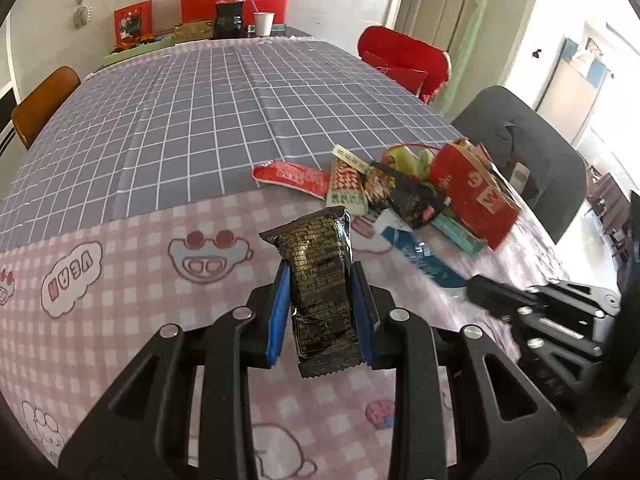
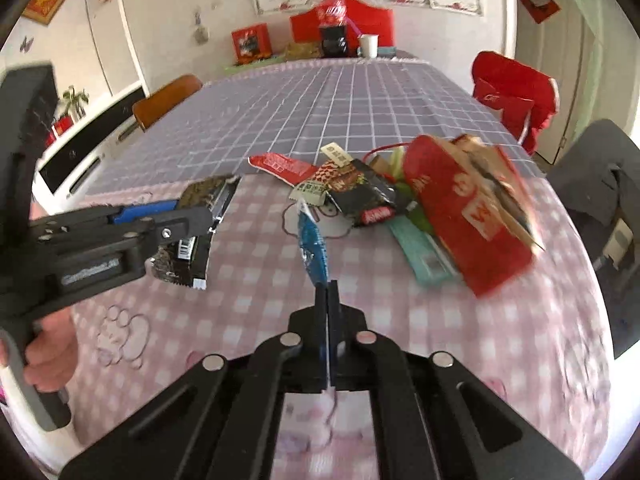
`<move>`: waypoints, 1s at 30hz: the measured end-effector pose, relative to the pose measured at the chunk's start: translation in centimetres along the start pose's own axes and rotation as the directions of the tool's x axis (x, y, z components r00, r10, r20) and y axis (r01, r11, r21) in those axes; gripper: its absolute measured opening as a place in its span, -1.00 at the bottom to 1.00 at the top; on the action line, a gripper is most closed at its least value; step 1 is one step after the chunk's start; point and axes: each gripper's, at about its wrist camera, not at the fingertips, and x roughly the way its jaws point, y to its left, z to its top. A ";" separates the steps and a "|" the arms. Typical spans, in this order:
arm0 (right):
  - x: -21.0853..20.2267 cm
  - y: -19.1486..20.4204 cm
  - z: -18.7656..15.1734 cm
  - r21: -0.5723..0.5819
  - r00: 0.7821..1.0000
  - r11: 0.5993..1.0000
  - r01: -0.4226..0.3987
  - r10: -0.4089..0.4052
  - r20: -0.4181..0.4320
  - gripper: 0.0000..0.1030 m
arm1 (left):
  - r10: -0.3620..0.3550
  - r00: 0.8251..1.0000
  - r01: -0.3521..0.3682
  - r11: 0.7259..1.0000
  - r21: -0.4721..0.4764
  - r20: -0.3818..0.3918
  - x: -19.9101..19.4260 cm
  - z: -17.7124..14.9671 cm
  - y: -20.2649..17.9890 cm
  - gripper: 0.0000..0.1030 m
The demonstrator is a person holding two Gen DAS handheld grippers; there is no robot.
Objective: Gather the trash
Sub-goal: 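Grasp the black snack wrapper with the left tool while the right tool grasps the blue-and-white strip, then carry both items over the blue wastebasket and open both tools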
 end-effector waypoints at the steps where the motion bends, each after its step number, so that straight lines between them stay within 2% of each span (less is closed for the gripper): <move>1: -0.6 -0.2 -0.2 0.012 1.000 1.000 0.005 -0.005 0.012 -0.97 | -0.008 1.000 0.008 1.000 0.010 0.002 -0.3 -0.3 -0.3 -0.43; 4: -3.2 -1.5 -1.3 0.086 0.998 0.996 0.005 -0.010 0.056 -0.97 | -0.030 1.000 0.029 0.999 0.032 0.006 -0.7 -0.8 -1.2 -0.43; 9: -6.9 -3.9 -4.0 0.182 0.992 0.982 0.059 -0.079 0.102 -0.97 | -0.106 0.994 0.106 0.990 0.090 -0.004 -1.2 -1.6 -4.3 -0.43; 16: -11.5 -7.4 -8.2 0.310 0.974 0.943 0.119 -0.172 0.149 -0.97 | -0.198 0.980 0.200 0.958 0.206 -0.032 -1.4 -2.9 -10.7 -0.43; 20: -13.8 -9.7 -11.1 0.389 0.961 0.908 0.156 -0.231 0.153 -0.97 | -0.250 0.966 0.257 0.927 0.272 -0.061 -1.4 -3.8 -15.0 -0.43; 22: -15.0 -10.5 -12.3 0.418 0.947 0.888 0.193 -0.280 0.157 -0.97 | -0.268 0.960 0.279 0.912 0.302 -0.077 -1.4 -4.3 -16.9 -0.43; 28: -18.8 -13.9 -17.0 0.532 0.907 0.806 0.258 -0.393 0.155 -0.97 | -0.344 0.928 0.372 0.841 0.393 -0.144 -1.5 -6.4 -23.3 -0.43; 30: -19.9 -15.1 -18.7 0.567 0.896 0.777 0.272 -0.419 0.145 -0.97 | -0.374 0.908 0.419 0.807 0.417 -0.188 -1.3 -7.3 -25.6 -0.43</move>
